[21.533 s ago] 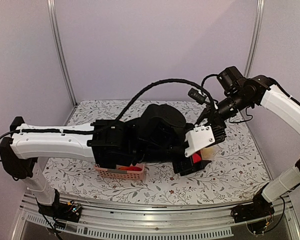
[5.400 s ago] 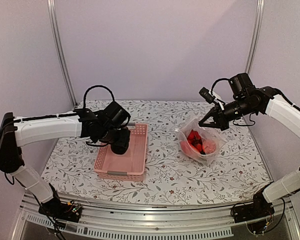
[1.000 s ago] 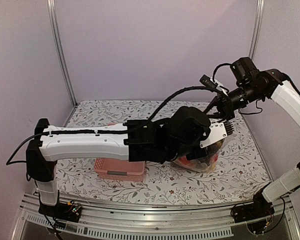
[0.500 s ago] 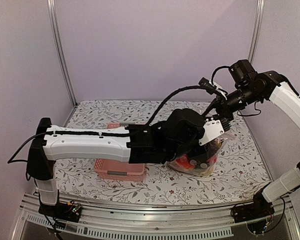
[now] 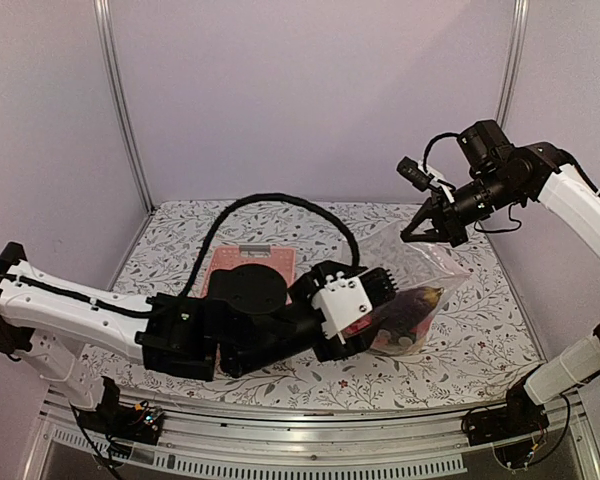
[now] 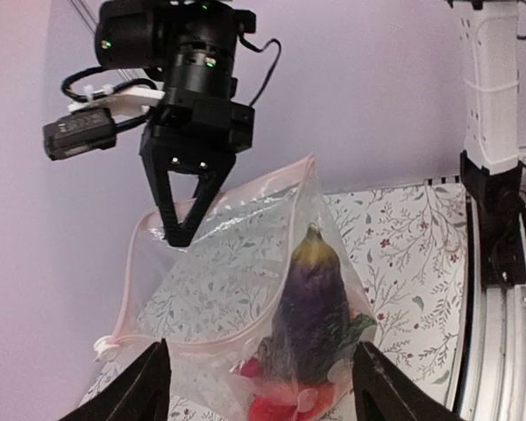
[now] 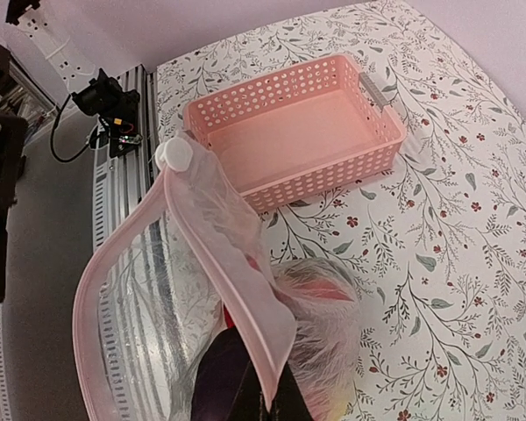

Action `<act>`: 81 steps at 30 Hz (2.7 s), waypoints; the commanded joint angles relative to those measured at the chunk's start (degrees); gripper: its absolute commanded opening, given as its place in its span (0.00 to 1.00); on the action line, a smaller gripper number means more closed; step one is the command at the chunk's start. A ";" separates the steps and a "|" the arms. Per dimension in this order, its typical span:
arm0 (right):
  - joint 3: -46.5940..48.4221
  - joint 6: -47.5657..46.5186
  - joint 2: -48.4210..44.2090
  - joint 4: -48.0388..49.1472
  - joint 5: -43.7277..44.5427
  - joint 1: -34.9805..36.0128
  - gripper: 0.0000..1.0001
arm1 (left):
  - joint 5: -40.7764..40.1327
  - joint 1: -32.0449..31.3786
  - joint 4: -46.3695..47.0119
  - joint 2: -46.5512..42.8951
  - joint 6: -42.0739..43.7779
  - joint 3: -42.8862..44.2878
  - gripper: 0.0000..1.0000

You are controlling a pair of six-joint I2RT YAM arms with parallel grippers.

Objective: Place the food in the zip-top bag and seal the zipper
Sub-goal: Adjust the zipper food storage bag at the center of the board, then pass from the right arm to the left, then pass from the left arm to the right

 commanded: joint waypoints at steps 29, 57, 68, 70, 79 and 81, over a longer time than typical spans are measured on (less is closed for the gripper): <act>-2.48 -7.30 -2.44 -6.32 -8.53 1.34 0.00 | 45.57 26.28 25.24 -1.08 -17.49 -15.98 0.47; 6.64 -1.74 -7.02 -4.29 -1.66 4.31 0.27 | 33.77 26.45 10.80 -1.76 -31.68 -6.20 0.00; 0.03 0.19 -5.87 -0.42 7.03 8.37 0.36 | 32.75 24.06 4.47 -2.01 -31.12 -1.47 0.00; -0.29 0.54 -5.31 0.25 7.77 8.52 0.37 | 32.59 23.69 3.45 -1.91 -30.74 -0.84 0.00; 1.15 1.43 -1.68 1.89 7.39 11.09 0.32 | 33.29 22.37 0.92 -2.24 -29.64 0.35 0.00; 1.67 1.42 -0.81 2.24 7.83 11.18 0.25 | 33.36 22.04 0.69 -2.62 -29.17 0.02 0.00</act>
